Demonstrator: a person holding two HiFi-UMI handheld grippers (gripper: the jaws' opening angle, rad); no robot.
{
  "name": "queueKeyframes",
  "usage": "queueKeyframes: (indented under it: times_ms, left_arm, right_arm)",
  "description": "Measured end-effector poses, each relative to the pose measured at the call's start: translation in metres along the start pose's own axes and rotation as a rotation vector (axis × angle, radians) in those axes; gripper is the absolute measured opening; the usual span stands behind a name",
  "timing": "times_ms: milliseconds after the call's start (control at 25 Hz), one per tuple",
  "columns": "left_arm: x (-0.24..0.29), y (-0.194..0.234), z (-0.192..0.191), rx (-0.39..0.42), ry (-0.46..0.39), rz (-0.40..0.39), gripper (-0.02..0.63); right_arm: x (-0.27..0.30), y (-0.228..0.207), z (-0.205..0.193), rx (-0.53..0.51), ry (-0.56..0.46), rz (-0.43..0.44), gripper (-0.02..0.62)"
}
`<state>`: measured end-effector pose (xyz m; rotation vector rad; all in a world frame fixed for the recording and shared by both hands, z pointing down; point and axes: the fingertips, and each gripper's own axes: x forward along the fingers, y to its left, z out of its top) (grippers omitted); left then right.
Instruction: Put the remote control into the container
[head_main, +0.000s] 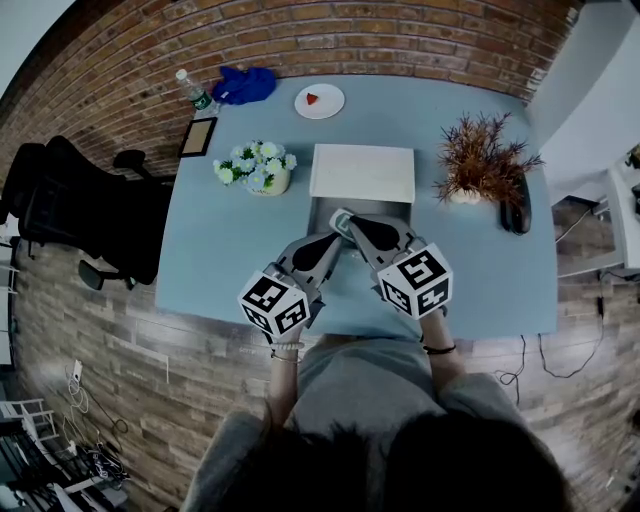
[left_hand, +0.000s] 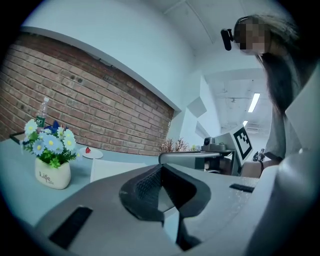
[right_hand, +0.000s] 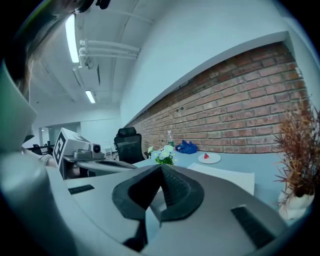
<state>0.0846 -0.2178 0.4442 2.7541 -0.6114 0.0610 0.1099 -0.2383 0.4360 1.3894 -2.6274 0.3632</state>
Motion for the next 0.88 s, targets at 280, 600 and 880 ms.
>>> queueKeyframes:
  times_ms: [280, 600, 880]
  left_arm:
    - [-0.002, -0.010, 0.000, 0.015, -0.030, 0.031, 0.003]
    - [0.000, -0.024, 0.003, 0.048, -0.062, 0.052, 0.003]
    - [0.001, -0.032, 0.005, 0.062, -0.081, 0.068, 0.003]
  right_arm:
    - [-0.014, 0.006, 0.000, -0.030, -0.047, 0.063, -0.002]
    - [-0.025, 0.007, 0.004, -0.059, -0.087, 0.101, -0.002]
    - [-0.033, 0.008, 0.006, -0.073, -0.100, 0.125, -0.002]
